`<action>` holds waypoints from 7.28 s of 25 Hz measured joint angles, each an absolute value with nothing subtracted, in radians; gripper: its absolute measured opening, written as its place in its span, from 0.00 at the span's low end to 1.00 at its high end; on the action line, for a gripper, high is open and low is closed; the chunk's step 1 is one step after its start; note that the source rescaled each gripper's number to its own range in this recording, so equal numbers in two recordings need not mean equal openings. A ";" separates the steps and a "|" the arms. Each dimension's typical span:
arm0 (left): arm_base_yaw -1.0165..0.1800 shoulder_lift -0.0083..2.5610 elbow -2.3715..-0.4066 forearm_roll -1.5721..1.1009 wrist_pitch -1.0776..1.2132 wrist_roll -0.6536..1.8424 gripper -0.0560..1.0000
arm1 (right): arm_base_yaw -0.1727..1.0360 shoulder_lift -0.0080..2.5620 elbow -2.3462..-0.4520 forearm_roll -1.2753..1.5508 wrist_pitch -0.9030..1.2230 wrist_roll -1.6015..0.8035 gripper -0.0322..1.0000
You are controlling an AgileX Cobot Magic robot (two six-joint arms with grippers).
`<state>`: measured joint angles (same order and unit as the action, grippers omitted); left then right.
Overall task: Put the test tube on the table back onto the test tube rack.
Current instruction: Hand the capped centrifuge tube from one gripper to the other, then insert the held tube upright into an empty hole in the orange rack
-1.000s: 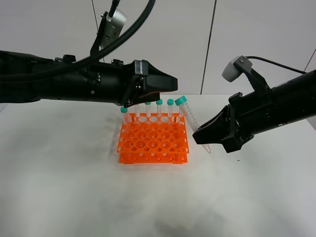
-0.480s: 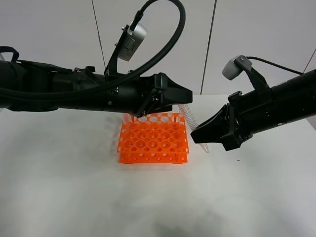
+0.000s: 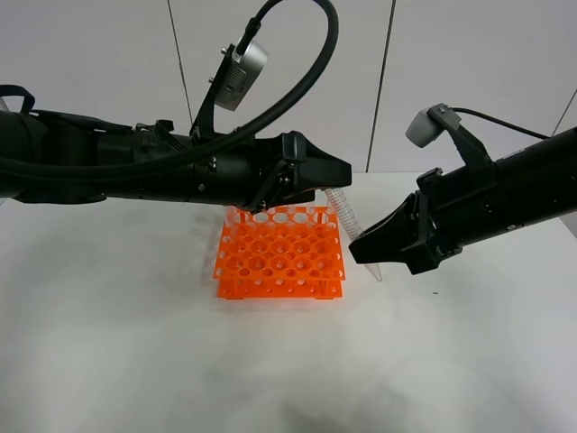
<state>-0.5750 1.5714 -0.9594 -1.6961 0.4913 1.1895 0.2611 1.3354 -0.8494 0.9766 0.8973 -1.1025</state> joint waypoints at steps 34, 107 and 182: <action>-0.579 1.570 -0.960 -1.707 0.510 1.190 0.05 | 0.261 1.335 -0.849 0.995 0.908 -1.094 0.04; -0.581 1.570 -0.960 -1.702 0.475 1.190 0.07 | 0.029 0.788 -0.691 0.031 1.124 -0.107 1.00; -0.491 1.216 -0.960 -1.520 0.399 1.138 0.07 | 0.029 -0.007 -0.501 0.030 1.020 -0.079 1.00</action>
<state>-0.4905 1.2163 -0.9601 -1.5203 0.3991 1.1385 0.0285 -0.0066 -0.5013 0.0301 1.0204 -0.0789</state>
